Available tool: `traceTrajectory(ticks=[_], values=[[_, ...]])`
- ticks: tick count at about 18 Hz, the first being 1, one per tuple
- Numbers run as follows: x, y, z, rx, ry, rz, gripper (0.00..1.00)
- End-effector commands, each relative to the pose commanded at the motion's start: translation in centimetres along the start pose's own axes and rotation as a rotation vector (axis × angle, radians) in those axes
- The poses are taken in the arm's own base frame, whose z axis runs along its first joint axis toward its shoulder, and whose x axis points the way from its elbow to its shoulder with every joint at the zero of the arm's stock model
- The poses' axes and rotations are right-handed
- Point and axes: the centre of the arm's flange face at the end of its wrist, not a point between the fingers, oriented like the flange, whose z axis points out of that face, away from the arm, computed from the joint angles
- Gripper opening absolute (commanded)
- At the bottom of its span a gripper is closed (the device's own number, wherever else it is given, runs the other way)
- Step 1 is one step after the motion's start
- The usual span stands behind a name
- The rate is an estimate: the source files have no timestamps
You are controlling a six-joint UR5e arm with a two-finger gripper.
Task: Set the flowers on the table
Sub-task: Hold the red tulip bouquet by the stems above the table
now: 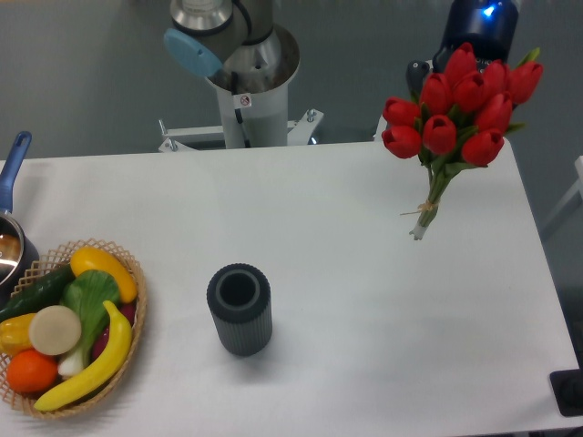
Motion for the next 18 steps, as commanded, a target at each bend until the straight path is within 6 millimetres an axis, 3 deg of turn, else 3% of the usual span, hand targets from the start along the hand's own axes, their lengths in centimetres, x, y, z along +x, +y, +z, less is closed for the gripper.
traceTrajectory(ticks=[8, 11, 18], values=[[-0.3, -0.2, -1.3, -0.041, -0.056, 0.007, 0.36], [0.5, -0.6, -2.0, -0.127, -0.129, 0.029, 0.36], [1.8, 0.2, -0.9, -0.273, -0.193, 0.054, 0.36]])
